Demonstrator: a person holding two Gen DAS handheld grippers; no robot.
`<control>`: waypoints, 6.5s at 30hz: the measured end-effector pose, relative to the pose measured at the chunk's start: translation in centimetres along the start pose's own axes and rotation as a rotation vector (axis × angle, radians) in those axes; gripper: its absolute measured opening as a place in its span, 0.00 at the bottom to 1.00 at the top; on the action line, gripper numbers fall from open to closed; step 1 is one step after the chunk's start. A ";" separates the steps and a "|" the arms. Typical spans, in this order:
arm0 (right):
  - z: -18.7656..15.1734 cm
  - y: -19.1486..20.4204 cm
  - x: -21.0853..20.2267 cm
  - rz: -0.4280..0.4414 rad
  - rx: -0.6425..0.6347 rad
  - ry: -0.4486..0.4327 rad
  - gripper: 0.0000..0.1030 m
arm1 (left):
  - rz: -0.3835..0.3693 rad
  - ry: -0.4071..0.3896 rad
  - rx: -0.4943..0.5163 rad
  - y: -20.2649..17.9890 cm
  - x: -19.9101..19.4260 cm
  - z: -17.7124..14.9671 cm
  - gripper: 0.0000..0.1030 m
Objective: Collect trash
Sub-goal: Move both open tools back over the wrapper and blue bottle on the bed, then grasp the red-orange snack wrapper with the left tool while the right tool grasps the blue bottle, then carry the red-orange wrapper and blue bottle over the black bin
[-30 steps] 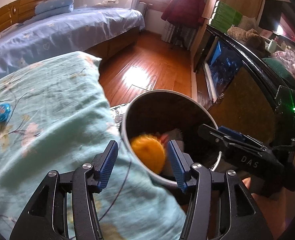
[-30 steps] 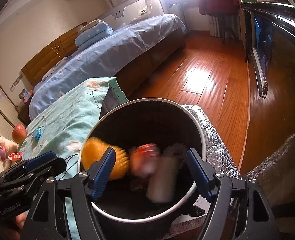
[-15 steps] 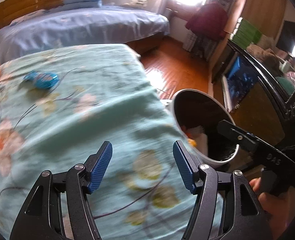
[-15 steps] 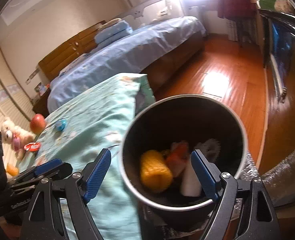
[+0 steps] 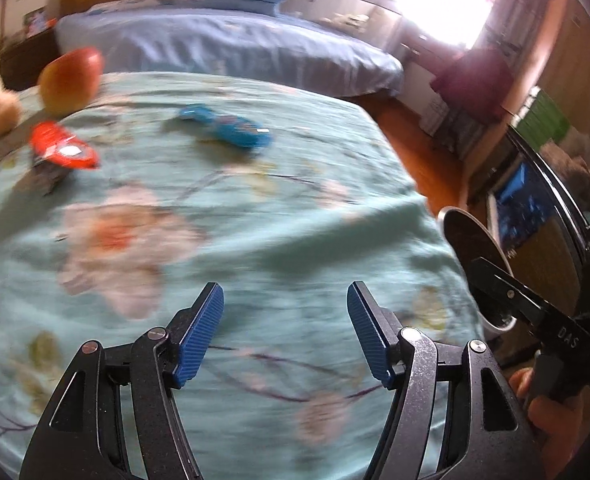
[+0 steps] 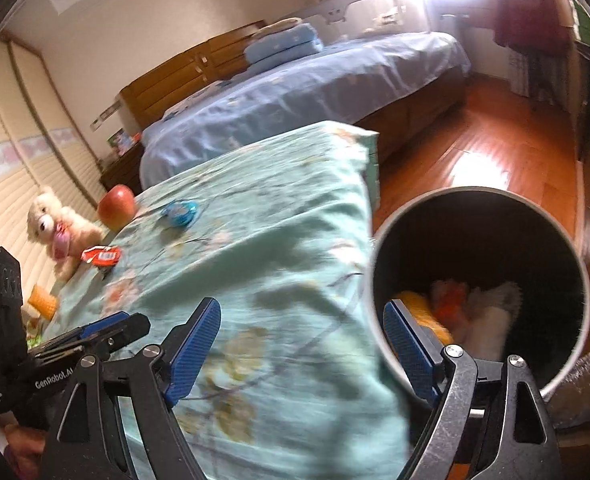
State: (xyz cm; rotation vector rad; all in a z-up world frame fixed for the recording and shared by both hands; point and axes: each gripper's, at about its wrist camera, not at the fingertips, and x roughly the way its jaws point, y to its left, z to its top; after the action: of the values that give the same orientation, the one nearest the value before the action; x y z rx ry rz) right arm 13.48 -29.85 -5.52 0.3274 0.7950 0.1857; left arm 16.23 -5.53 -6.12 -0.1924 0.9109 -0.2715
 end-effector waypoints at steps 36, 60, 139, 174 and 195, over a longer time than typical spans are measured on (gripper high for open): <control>3.6 13.3 11.9 0.147 -0.285 0.162 0.83 | 0.162 -0.072 -0.249 13.7 -1.5 3.8 0.67; 7.4 16.1 18.8 0.027 -0.447 0.168 0.49 | 0.135 -0.076 -0.256 15.3 2.6 7.8 0.02; -0.5 1.2 0.6 -0.035 -0.006 0.003 0.49 | -0.073 -0.015 0.136 -3.2 0.3 2.4 0.03; -1.5 -5.7 -4.2 -0.137 0.098 -0.072 0.49 | -0.162 0.014 0.309 -13.6 1.7 1.2 0.03; -1.4 -9.1 -5.4 -0.192 0.141 -0.090 0.49 | -0.188 0.029 0.375 -18.2 2.9 0.8 0.03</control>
State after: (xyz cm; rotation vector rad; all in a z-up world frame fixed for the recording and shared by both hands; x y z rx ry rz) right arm 9.10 -39.56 -6.06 0.3872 0.7467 -0.0654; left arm 15.82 -23.67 -2.71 0.0746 0.8555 -0.6140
